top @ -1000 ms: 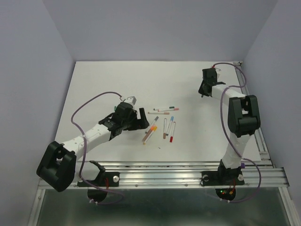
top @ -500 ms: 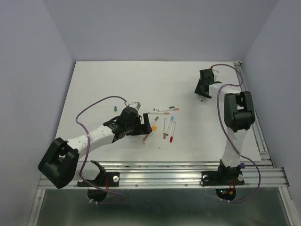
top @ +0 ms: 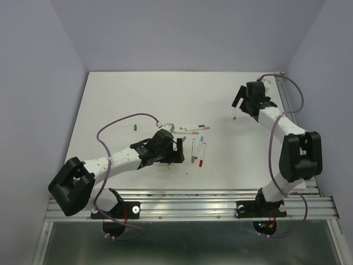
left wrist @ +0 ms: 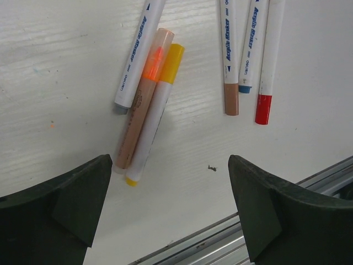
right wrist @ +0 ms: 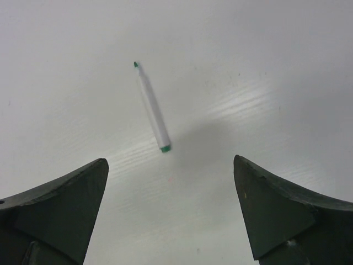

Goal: Open the pen caps

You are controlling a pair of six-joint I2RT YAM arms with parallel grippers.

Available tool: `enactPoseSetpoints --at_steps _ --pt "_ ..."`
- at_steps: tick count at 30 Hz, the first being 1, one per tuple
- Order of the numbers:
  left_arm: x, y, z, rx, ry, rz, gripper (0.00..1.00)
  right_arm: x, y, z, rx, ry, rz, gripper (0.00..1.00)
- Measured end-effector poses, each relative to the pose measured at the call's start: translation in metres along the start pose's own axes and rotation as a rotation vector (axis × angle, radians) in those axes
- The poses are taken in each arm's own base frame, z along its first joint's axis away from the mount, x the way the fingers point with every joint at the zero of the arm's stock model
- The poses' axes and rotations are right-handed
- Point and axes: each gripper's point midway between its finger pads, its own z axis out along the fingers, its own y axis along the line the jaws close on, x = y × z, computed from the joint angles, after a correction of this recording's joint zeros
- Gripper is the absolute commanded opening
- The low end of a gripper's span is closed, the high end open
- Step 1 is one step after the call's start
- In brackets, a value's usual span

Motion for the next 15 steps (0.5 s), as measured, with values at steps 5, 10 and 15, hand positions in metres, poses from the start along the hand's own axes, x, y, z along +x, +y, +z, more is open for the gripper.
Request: enactPoseSetpoints --at_steps 5,10,15 --pt "0.009 -0.003 0.007 -0.042 0.032 0.022 0.98 0.019 -0.018 -0.059 -0.094 -0.034 0.064 1.00" --pt "0.012 -0.004 0.013 -0.084 0.051 0.044 0.93 0.074 -0.036 -0.080 -0.149 0.041 0.069 1.00" --pt "0.015 -0.007 0.017 -0.094 0.066 0.060 0.92 0.091 -0.039 -0.082 -0.162 0.079 0.065 1.00"
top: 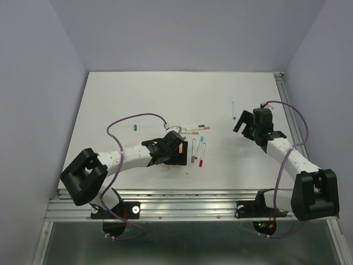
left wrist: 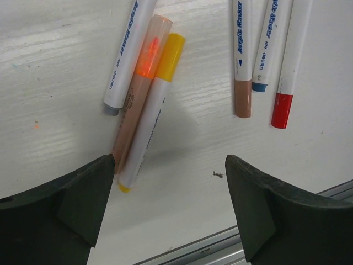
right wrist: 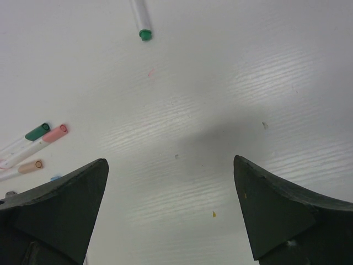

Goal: Open the pen caps

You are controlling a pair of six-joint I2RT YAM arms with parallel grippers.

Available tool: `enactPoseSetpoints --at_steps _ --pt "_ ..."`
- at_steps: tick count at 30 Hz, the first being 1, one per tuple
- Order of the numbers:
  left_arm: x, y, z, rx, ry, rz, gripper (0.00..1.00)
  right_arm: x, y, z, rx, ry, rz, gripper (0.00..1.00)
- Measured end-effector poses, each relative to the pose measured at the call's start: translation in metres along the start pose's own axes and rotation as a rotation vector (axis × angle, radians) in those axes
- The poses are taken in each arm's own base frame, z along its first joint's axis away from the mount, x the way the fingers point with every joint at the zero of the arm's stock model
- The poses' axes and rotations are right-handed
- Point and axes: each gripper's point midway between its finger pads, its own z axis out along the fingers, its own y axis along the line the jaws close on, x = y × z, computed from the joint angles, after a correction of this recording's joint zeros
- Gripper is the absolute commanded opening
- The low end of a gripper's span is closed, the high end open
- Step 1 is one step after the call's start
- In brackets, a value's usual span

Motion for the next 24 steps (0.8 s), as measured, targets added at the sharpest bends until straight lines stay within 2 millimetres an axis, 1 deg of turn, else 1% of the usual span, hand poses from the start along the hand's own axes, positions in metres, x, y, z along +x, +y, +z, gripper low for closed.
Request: enactPoseSetpoints --at_steps 2,9,13,16,17,24 --pt "0.002 -0.001 0.002 -0.006 0.008 0.005 0.90 0.000 0.001 0.000 -0.003 0.001 0.000 1.00" --pt "0.012 -0.011 0.006 -0.006 0.026 0.023 0.90 0.000 0.001 0.000 -0.006 0.002 0.001 1.00" --pt "0.018 -0.012 0.009 -0.015 0.041 0.031 0.89 0.001 0.001 0.000 -0.005 0.004 0.001 1.00" --pt "0.021 -0.012 0.014 -0.026 0.054 0.033 0.84 0.001 0.001 0.000 -0.005 0.004 0.001 1.00" --pt "0.021 -0.012 0.015 -0.030 0.056 0.034 0.83 0.001 0.001 0.000 -0.005 0.004 0.001 1.00" --pt "0.014 -0.017 0.020 -0.058 0.049 0.033 0.83 0.002 0.003 0.000 -0.015 0.009 0.001 1.00"
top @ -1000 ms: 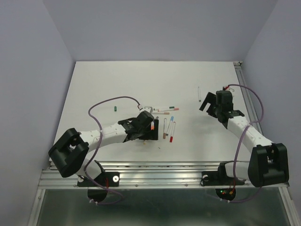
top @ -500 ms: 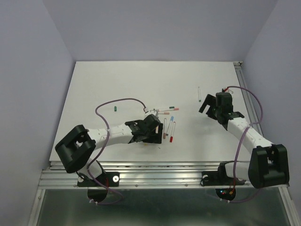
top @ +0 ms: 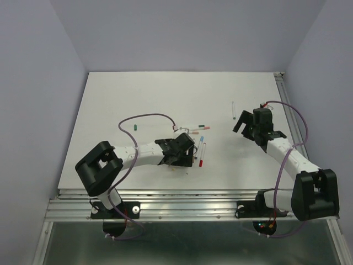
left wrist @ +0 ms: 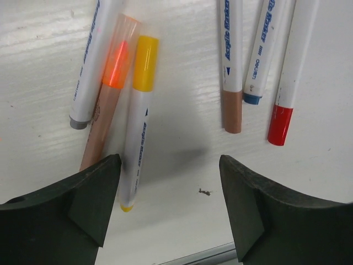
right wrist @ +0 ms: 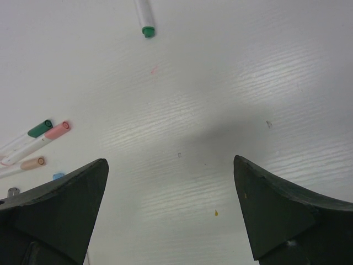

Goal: Open the pen caps

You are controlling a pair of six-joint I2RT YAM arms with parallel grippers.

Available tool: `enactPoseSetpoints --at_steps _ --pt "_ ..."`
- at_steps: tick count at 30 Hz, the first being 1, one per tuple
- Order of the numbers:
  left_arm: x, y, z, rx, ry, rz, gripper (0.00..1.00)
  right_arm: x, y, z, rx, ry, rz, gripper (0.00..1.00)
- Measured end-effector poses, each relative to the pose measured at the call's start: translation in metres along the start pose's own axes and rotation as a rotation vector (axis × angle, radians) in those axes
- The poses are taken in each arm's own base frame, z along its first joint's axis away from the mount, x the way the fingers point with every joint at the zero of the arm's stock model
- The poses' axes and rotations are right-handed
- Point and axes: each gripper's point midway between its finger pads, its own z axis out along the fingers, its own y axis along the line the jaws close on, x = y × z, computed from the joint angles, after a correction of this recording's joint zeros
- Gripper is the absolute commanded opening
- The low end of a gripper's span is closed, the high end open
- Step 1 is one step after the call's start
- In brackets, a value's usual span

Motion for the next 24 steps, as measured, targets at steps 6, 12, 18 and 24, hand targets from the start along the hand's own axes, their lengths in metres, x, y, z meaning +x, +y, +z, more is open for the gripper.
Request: enactPoseSetpoints --at_steps 6,12,18,24 --pt "-0.023 -0.003 0.010 -0.091 -0.032 -0.014 0.81 0.002 0.000 0.000 -0.002 0.005 0.000 1.00" --pt "-0.034 -0.001 0.024 -0.174 -0.042 -0.008 0.63 0.003 0.000 0.000 -0.002 0.008 -0.001 1.00" --pt "-0.039 0.001 0.029 -0.221 -0.050 -0.010 0.59 0.003 0.000 0.000 -0.007 0.010 -0.001 1.00" --pt "-0.040 0.004 0.029 -0.239 -0.056 -0.027 0.56 0.004 0.001 0.000 -0.010 0.012 -0.001 1.00"
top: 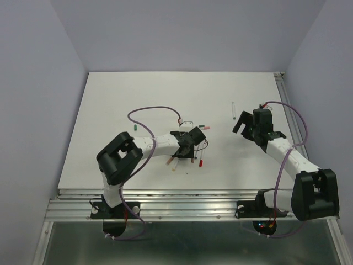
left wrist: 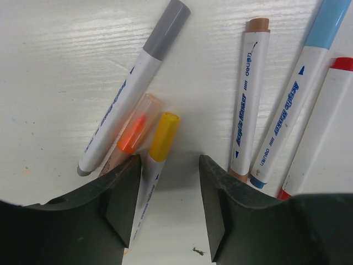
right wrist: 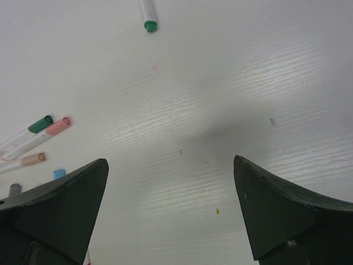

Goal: Open the pen caps

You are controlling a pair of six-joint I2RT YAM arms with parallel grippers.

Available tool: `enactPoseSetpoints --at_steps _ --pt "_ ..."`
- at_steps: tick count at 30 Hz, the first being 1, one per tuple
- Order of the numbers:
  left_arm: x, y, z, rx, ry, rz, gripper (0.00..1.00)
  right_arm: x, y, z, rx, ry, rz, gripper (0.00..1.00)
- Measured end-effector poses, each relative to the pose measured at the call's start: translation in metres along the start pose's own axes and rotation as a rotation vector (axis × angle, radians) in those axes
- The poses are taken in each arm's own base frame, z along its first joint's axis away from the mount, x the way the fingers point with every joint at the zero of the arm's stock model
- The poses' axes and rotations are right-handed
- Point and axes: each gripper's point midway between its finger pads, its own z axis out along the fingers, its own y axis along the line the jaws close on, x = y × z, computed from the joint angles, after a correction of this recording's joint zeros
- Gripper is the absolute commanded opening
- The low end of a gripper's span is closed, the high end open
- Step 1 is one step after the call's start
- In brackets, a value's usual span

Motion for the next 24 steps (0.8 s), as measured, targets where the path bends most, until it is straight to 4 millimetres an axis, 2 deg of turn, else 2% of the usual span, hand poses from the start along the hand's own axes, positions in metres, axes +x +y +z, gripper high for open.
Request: enactPoseSetpoints --at_steps 8,13,16,18,22,24 --pt "-0.005 -0.004 0.004 -0.029 0.001 -0.010 0.44 0.000 0.001 0.000 -0.003 0.002 0.000 1.00" --pt "-0.008 -0.006 0.005 -0.031 -0.006 -0.021 0.26 0.000 0.001 0.000 -0.003 0.002 0.000 1.00" --pt "-0.009 -0.005 0.006 -0.036 -0.013 -0.027 0.13 0.001 0.001 0.000 -0.005 0.004 0.000 1.00" --pt "-0.010 -0.005 0.006 -0.041 -0.014 -0.030 0.11 0.001 0.002 0.000 -0.010 0.006 0.000 1.00" --pt "-0.012 -0.005 0.007 -0.057 -0.018 -0.032 0.00 0.002 0.003 0.000 -0.020 0.010 -0.001 1.00" --pt "-0.012 -0.005 0.007 -0.060 -0.020 -0.036 0.00 0.004 0.004 0.000 -0.028 0.016 -0.002 1.00"
